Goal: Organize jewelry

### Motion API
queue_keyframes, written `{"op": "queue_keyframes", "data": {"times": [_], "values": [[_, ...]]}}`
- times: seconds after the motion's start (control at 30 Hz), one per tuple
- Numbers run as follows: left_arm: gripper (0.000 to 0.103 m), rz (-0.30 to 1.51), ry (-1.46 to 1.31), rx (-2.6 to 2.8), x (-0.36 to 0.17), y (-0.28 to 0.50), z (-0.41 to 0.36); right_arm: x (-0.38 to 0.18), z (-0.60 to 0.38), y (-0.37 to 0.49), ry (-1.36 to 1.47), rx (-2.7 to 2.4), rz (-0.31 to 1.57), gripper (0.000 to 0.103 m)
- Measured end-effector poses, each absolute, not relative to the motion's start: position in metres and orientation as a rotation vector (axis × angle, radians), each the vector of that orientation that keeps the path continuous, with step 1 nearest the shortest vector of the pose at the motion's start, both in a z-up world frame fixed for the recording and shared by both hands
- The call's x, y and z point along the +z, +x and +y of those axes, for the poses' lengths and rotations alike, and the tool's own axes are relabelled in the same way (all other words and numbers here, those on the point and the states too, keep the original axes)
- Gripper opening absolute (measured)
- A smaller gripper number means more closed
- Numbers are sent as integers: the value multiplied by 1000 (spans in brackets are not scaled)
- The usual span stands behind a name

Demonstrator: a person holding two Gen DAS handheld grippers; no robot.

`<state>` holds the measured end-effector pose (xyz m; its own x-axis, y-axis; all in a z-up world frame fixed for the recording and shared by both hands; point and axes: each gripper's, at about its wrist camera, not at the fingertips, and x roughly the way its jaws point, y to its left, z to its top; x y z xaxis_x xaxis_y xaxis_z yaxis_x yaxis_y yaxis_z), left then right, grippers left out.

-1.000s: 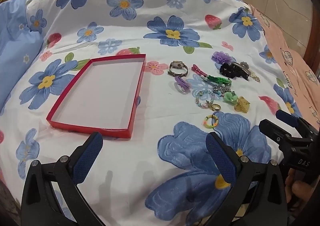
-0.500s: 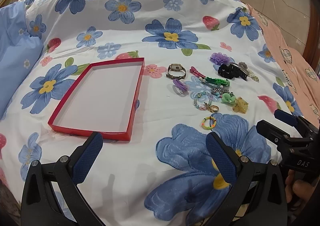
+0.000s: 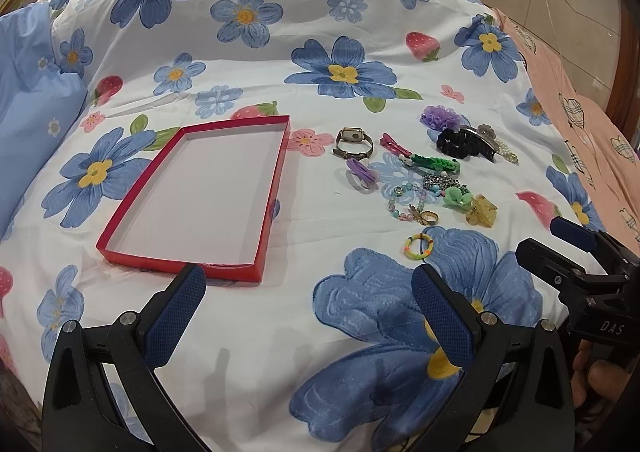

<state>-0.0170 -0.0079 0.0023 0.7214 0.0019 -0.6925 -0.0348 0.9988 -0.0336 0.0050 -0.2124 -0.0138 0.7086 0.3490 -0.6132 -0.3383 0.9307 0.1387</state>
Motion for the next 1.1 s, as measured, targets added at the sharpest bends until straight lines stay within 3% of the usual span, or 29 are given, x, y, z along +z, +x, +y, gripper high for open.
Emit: {"op": "queue_keyframes", "data": {"times": [1.1], "values": [[103,767,-47,19,1,-18,-9,-12,-210,5,27,402,685,99]]}}
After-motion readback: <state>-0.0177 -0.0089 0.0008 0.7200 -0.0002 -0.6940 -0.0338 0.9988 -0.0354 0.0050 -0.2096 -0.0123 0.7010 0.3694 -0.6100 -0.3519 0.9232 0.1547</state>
